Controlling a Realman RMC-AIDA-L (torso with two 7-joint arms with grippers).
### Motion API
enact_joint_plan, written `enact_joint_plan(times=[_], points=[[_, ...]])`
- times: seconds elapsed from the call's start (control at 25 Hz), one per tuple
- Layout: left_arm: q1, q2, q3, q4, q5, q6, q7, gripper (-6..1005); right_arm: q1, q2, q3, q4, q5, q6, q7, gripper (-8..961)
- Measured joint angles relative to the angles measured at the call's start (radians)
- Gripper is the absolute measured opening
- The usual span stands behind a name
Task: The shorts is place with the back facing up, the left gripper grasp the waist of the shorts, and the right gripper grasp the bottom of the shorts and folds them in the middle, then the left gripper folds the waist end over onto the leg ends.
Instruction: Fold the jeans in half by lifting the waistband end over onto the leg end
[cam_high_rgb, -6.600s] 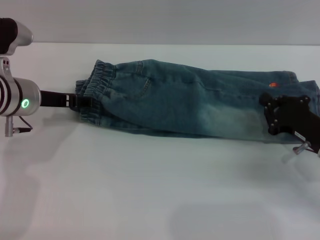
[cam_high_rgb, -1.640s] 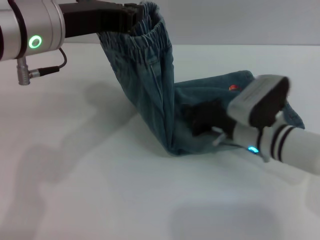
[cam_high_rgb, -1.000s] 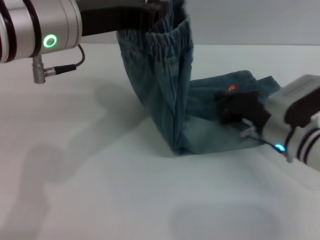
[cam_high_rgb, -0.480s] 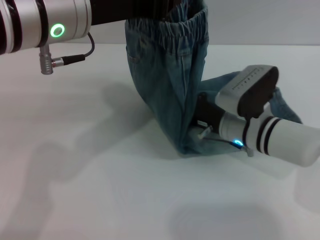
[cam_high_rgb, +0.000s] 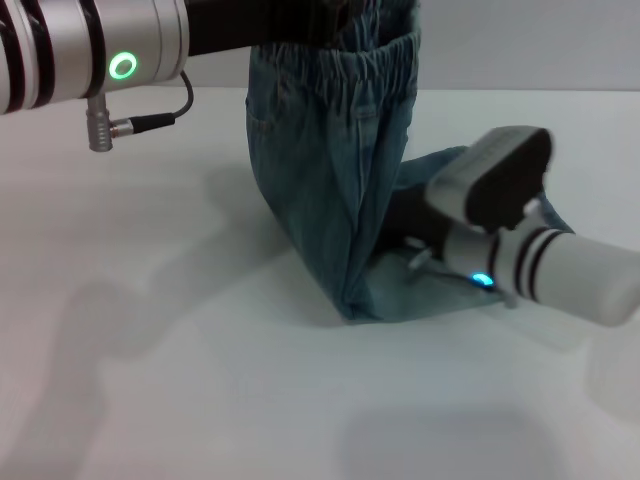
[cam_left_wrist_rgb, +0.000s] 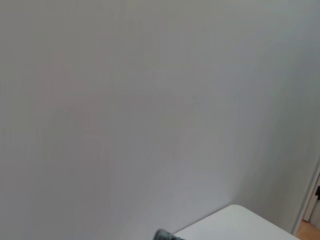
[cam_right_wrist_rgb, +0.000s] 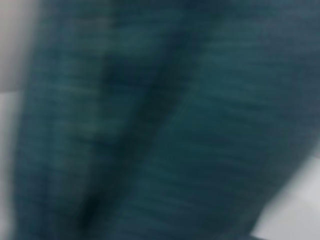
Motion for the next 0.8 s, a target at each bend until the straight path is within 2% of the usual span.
enact_joint_plan(times=[0.16,0.28,0.32,0.36,0.6,0.8], points=[[-0.001,-0.001,0.004,0.034,-0.007,0.019,0.017,62,-0.084,-0.009,0.141,0.010,0.000,-0.008,-0.097,-1],[-0.006,-0.002,0.014,0.060,-0.035,0.048,0.041,62,-0.173,-0.012,0.254,0.058,-0.001,-0.001,-0.186,-1],[-0.007,-0.002,0.019,0.068,-0.050,0.057,0.053,62,-0.240,-0.013,0.312,0.106,-0.004,0.002,-0.222,-1],[-0.008,-0.002,0.023,0.074,-0.061,0.065,0.063,62,-0.240,-0.013,0.312,0.106,-0.004,0.002,-0.222,-1],[-0.020,-0.002,0.082,0.117,-0.096,0.132,0.097,62,-0.432,-0.027,0.451,0.266,-0.014,0.005,-0.240,-1],[-0.032,-0.003,0.144,0.144,-0.108,0.187,0.103,60,-0.564,-0.033,0.535,0.368,-0.020,0.005,-0.241,-1]])
